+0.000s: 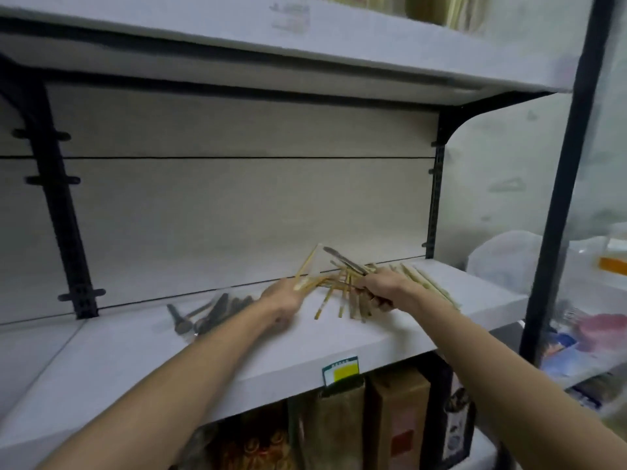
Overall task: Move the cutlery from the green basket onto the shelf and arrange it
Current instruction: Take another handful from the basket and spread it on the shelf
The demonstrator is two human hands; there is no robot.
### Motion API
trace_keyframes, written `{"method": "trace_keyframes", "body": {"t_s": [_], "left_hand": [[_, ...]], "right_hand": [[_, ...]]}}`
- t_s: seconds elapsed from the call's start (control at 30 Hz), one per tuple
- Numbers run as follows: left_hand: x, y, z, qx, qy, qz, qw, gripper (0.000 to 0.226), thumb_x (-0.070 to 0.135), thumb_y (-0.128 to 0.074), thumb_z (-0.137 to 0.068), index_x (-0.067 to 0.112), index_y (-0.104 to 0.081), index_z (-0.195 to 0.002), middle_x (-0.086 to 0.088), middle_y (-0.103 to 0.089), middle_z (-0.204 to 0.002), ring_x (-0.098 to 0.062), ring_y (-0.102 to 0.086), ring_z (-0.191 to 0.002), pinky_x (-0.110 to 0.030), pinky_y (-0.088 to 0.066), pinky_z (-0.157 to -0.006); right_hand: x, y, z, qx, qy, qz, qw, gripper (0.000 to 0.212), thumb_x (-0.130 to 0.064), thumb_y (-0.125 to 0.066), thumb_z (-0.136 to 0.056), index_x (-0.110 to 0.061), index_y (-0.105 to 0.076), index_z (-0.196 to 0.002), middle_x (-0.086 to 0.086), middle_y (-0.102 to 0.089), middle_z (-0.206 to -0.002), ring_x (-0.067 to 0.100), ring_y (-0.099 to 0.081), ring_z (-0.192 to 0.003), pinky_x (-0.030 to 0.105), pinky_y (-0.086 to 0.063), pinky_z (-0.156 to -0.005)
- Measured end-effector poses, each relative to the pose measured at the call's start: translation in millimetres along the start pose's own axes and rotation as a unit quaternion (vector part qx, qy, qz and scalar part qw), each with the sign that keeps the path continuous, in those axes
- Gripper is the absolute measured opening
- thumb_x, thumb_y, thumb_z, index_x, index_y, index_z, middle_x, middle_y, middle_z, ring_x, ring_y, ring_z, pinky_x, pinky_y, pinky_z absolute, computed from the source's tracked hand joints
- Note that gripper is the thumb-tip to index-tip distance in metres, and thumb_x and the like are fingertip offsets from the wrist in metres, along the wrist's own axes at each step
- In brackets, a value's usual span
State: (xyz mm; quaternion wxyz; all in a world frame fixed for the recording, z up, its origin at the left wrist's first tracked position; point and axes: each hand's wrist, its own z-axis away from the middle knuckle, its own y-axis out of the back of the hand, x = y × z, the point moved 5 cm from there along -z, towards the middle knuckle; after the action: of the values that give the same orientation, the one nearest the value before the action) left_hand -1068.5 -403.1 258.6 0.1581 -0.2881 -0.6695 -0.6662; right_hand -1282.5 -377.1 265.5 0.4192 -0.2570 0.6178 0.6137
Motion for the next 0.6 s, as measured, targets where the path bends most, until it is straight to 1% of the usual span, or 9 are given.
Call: {"method": "trace_keyframes", "body": {"t_s": [0.07, 0.1, 0.17, 0.2, 0.27, 0.37, 0.4, 0.47, 0.6], "left_hand": [[15, -13, -9, 0.007, 0.003, -0.046, 0.999, 0.039, 0.048, -0.043, -0.105, 0.018, -0.063, -0.120, -0.015, -0.069, -0.116, -0.034, -0.064, -0.103, -0.030, -0.039, -0.071], [20, -19, -16, 0.010, 0.012, -0.065, 0.998, 0.043, 0.052, -0.043, -0.104, 0.017, -0.062, -0.120, -0.013, -0.067, -0.121, -0.034, -0.063, -0.110, -0.031, -0.039, -0.075], [20, -31, -27, 0.010, 0.040, -0.116, 0.992, 0.041, 0.049, -0.045, -0.101, 0.014, -0.056, -0.121, -0.011, -0.063, -0.128, -0.033, -0.060, -0.115, -0.033, -0.043, -0.081], [19, -35, -30, 0.005, 0.052, -0.138, 0.989, 0.038, 0.046, -0.047, -0.099, 0.015, -0.055, -0.120, -0.010, -0.062, -0.128, -0.033, -0.059, -0.114, -0.035, -0.044, -0.082], [17, -40, -37, 0.005, 0.060, -0.164, 0.985, 0.031, 0.046, -0.048, -0.095, 0.020, -0.056, -0.109, -0.009, -0.064, -0.122, -0.031, -0.060, -0.107, -0.035, -0.045, -0.079], [21, -41, -42, 0.024, 0.043, -0.212, 0.976, 0.032, 0.053, -0.047, -0.096, 0.022, -0.054, -0.095, -0.007, -0.065, -0.109, -0.030, -0.060, -0.099, -0.034, -0.041, -0.073], [23, -40, -41, 0.031, 0.037, -0.234, 0.971, 0.032, 0.054, -0.047, -0.096, 0.022, -0.053, -0.096, -0.007, -0.064, -0.109, -0.031, -0.060, -0.100, -0.034, -0.040, -0.073], [25, -39, -43, 0.045, 0.022, -0.270, 0.962, 0.029, 0.050, -0.047, -0.097, 0.022, -0.053, -0.098, -0.007, -0.065, -0.111, -0.031, -0.061, -0.103, -0.034, -0.039, -0.074], [27, -41, -45, 0.060, -0.002, -0.302, 0.951, 0.022, 0.043, -0.046, -0.096, 0.023, -0.053, -0.098, -0.005, -0.065, -0.107, -0.028, -0.056, -0.093, -0.035, -0.038, -0.073]], "right_hand": [[5, 13, -17, -0.031, 0.003, 0.019, 0.999, 0.027, -0.016, -0.054, -0.093, -0.012, -0.052, -0.067, 0.004, -0.043, -0.054, 0.015, -0.034, -0.041, 0.020, -0.023, -0.041], [6, 19, -25, -0.043, 0.006, 0.034, 0.998, 0.032, -0.019, -0.055, -0.094, -0.014, -0.049, -0.062, 0.003, -0.043, -0.052, 0.015, -0.033, -0.039, 0.019, -0.023, -0.040], [7, 28, -36, -0.068, 0.018, 0.062, 0.996, 0.036, -0.021, -0.055, -0.094, -0.015, -0.048, -0.059, 0.000, -0.043, -0.047, 0.013, -0.032, -0.035, 0.016, -0.023, -0.039], [9, 30, -41, -0.083, 0.020, 0.065, 0.994, 0.035, -0.019, -0.054, -0.094, -0.015, -0.049, -0.060, -0.001, -0.043, -0.046, 0.013, -0.031, -0.034, 0.016, -0.023, -0.039], [15, 34, -52, -0.107, 0.018, 0.055, 0.993, 0.031, -0.016, -0.051, -0.094, -0.014, -0.050, -0.063, -0.001, -0.044, -0.046, 0.012, -0.031, -0.033, 0.014, -0.021, -0.038], [23, 38, -65, -0.138, 0.010, 0.035, 0.990, 0.027, -0.031, -0.050, -0.099, -0.014, -0.052, -0.077, 0.002, -0.045, -0.059, 0.012, -0.031, -0.040, 0.016, -0.019, -0.037], [24, 39, -68, -0.141, 0.010, 0.027, 0.990, 0.029, -0.035, -0.048, -0.100, -0.014, -0.052, -0.081, 0.002, -0.045, -0.061, 0.011, -0.031, -0.040, 0.015, -0.019, -0.037], [26, 42, -71, -0.140, 0.013, 0.020, 0.990, 0.035, -0.038, -0.043, -0.103, -0.013, -0.052, -0.080, 0.002, -0.047, -0.060, 0.010, -0.031, -0.038, 0.015, -0.019, -0.036], [25, 47, -67, -0.134, 0.021, 0.047, 0.990, 0.041, -0.042, -0.039, -0.105, -0.013, -0.051, -0.080, 0.002, -0.049, -0.058, 0.012, -0.031, -0.039, 0.016, -0.020, -0.037]]}}
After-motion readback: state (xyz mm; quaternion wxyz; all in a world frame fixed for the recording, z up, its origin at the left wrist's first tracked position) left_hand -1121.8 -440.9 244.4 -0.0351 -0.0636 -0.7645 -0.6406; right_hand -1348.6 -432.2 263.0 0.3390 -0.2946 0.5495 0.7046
